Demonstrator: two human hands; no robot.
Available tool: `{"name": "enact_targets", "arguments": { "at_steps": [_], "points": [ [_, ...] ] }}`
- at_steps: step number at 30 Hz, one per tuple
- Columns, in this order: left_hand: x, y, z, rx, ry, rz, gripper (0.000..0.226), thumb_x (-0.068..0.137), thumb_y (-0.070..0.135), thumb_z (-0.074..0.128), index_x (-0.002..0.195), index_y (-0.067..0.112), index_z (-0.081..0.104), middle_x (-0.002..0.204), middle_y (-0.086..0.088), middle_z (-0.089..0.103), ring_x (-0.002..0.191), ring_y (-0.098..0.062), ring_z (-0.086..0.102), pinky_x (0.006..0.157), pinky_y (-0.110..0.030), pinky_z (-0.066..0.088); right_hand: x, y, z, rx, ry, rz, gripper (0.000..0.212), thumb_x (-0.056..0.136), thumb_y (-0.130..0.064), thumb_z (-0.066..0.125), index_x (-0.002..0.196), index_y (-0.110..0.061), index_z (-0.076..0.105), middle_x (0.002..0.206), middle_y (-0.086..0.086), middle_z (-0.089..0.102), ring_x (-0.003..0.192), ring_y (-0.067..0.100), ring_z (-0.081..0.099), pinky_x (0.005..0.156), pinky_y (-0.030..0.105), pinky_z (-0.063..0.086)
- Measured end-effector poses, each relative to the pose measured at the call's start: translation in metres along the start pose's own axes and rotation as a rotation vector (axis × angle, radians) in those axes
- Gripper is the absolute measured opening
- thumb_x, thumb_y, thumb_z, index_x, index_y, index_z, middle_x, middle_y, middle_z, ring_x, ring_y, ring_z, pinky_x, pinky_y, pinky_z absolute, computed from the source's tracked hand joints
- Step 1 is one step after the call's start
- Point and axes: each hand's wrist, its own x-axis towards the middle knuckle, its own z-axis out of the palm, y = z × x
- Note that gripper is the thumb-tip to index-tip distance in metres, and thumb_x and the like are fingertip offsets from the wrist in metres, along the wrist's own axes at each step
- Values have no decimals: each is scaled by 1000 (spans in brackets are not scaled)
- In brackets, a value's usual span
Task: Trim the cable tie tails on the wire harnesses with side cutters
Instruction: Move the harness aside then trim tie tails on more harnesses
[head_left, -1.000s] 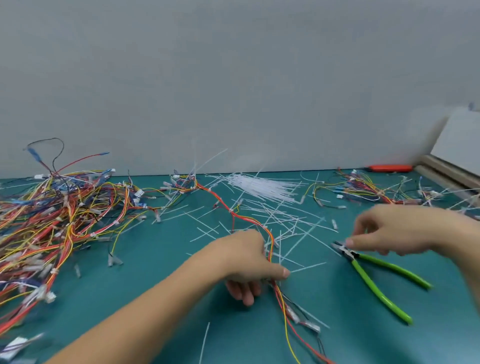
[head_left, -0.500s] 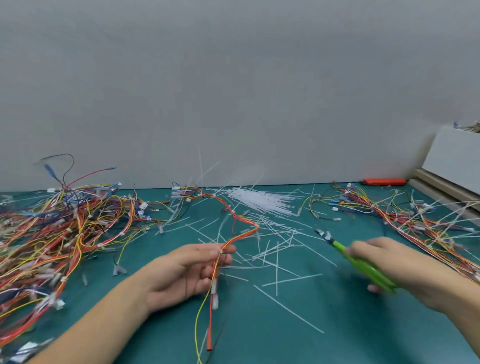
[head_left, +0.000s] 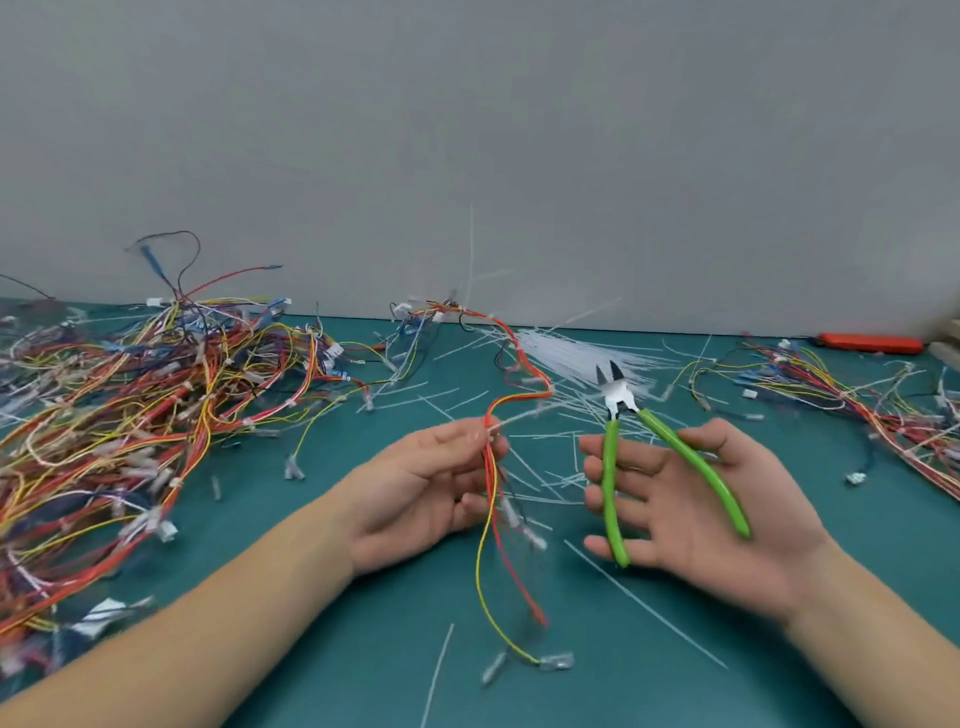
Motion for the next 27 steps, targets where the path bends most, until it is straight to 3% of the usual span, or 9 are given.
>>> {"name": "enact_targets", "arguments": {
  "at_steps": [5,8,13,19,27],
  "points": [
    [6,-6,2,-58,165,167,13,84,19,72,96,18,76,100,-1,73,78,-11,68,57,-20,51,-2,6,3,-130,83,-25,66,86,-47,59,135,-2,64,108,14,62,91,29,63,80,52,54],
    [6,-9,3,-14,201,208,14,81,23,75,94,18,78,102,0,75,77,-9,69,52,-19,48,1,17,9,-223,87,88,64,91,-48,56,129,2,66,104,18,63,87,32,64,76,50,56],
    [3,-12,5,12,189,221,16,84,17,73,98,17,79,96,-1,75,71,-9,68,53,-18,48,1,29,26,28,-179,256,57,102,-40,46,135,6,58,108,20,66,91,34,69,77,49,59],
    [3,-13,7,100,176,227,19,82,20,75,100,21,81,101,-5,77,81,-12,71,59,-21,51,5,44,34,38,-110,285,54,100,-38,44,131,4,61,98,15,68,77,28,70,62,41,60],
    [1,-12,7,118,135,199,18,86,19,73,102,22,81,106,-5,78,88,-14,73,64,-22,53,6,48,33,167,-131,268,54,102,-34,44,134,7,59,100,18,68,78,31,70,62,44,61]
  ]
}}
